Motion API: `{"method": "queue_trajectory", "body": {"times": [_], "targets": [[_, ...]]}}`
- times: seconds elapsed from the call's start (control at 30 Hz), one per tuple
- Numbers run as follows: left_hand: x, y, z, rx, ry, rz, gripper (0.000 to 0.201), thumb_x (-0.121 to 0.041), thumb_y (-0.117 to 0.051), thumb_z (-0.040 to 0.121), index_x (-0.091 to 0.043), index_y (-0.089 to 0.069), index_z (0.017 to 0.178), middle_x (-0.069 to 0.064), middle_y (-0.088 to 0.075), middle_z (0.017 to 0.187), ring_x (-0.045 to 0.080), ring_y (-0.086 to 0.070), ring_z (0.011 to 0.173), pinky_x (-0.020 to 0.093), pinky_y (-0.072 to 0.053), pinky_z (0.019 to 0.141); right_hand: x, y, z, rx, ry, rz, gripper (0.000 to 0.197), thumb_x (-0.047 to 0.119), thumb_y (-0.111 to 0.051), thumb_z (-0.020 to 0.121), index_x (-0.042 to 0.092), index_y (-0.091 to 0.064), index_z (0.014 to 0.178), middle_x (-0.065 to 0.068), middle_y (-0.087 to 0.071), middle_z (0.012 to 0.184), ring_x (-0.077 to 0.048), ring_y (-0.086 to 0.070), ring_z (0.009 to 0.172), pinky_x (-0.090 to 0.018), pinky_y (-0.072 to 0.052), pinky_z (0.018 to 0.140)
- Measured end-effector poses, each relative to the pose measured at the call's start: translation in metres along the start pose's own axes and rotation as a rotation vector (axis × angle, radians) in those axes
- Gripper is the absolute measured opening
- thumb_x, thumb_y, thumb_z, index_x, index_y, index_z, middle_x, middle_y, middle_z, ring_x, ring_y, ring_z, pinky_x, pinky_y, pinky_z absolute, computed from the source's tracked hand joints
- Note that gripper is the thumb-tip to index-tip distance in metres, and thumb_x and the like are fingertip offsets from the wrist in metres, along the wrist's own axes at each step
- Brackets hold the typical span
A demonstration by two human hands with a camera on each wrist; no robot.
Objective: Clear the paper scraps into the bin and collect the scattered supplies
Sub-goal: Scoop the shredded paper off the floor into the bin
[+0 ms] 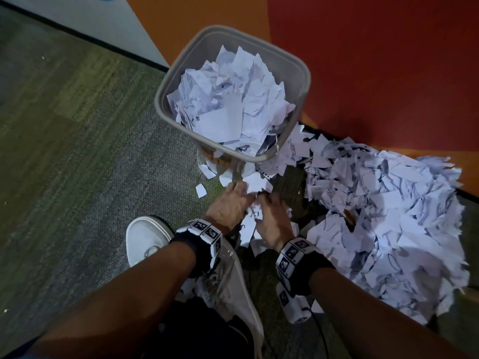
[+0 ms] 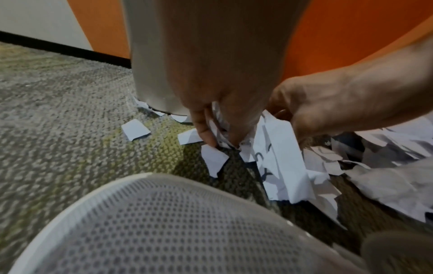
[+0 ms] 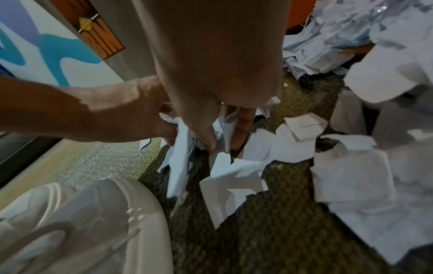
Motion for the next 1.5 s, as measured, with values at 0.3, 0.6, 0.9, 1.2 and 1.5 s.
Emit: {"method": "queue_trajectory", "body": {"times": [0.3, 0.6, 0.9, 1.2, 1.5], "targets": [[0.006, 0.033, -0.026, -0.181, -0.014, -0.481, 0.021, -0.008, -0.056, 0.097, -0.020, -0.069, 0.107, 0.002, -0.067, 0.110, 0.019, -0.066, 0.093, 0.027, -0.054, 0.084, -0.016, 0.044, -0.007, -0.001, -0.002, 0.206, 0.018, 0.010, -0.071, 0.084, 0.005, -0.070, 0.101, -0.016, -0.069, 0.100, -0.033, -0.064, 0.095, -0.037, -0.051, 0.085], [-0.025, 0.166, -0.093, -0.220, -0.024, -0.996, 0.019, 0.008, -0.041, 0.096, 0.000, -0.058, 0.099, 0.047, -0.041, 0.134, 0.012, -0.068, 0.072, 0.020, -0.055, 0.067, 0.006, 0.164, -0.060, -0.163, 0.063, 0.477, 0.014, 0.009, -0.071, 0.087, 0.020, -0.063, 0.086, 0.004, -0.063, 0.072, 0.002, -0.058, 0.045, -0.012, -0.043, 0.043], [-0.044, 0.274, -0.156, -0.275, 0.032, -0.784, 0.018, -0.009, -0.068, 0.092, -0.008, -0.070, 0.074, -0.011, -0.071, 0.070, 0.002, -0.066, 0.060, 0.014, -0.049, 0.055, 0.080, 0.282, -0.094, -0.345, 0.272, 0.467, 0.011, 0.019, -0.074, 0.085, 0.027, -0.067, 0.086, 0.007, -0.069, 0.101, -0.016, -0.069, 0.072, -0.028, -0.050, 0.067], [0.004, 0.317, -0.109, -0.482, 0.356, -0.760, 0.018, -0.005, -0.070, 0.088, -0.012, -0.065, 0.072, 0.010, -0.070, 0.077, 0.026, -0.071, 0.069, 0.031, -0.061, 0.060, 0.140, 0.297, -0.022, -0.331, 0.222, 0.464, 0.022, 0.028, -0.080, 0.074, 0.022, -0.072, 0.093, -0.004, -0.073, 0.092, -0.025, -0.072, 0.074, -0.044, -0.061, 0.068], [0.008, 0.304, -0.089, -0.367, 0.321, -0.549, 0.069, -0.002, -0.072, 0.079, -0.012, -0.050, 0.144, 0.012, -0.065, 0.129, 0.025, -0.069, 0.096, 0.028, -0.056, 0.082, 0.140, 0.285, -0.016, -0.118, 0.275, 0.352, 0.056, 0.004, -0.072, 0.083, 0.027, -0.058, 0.133, -0.007, -0.057, 0.132, -0.015, -0.067, 0.064, -0.030, -0.054, 0.047]]}}
Point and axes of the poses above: each hand's wrist, its own z-axis towards the middle knuckle, its own y-axis out of the back of the hand, x = y × z, the point moved 5 cm from there along z, towards the middle knuckle
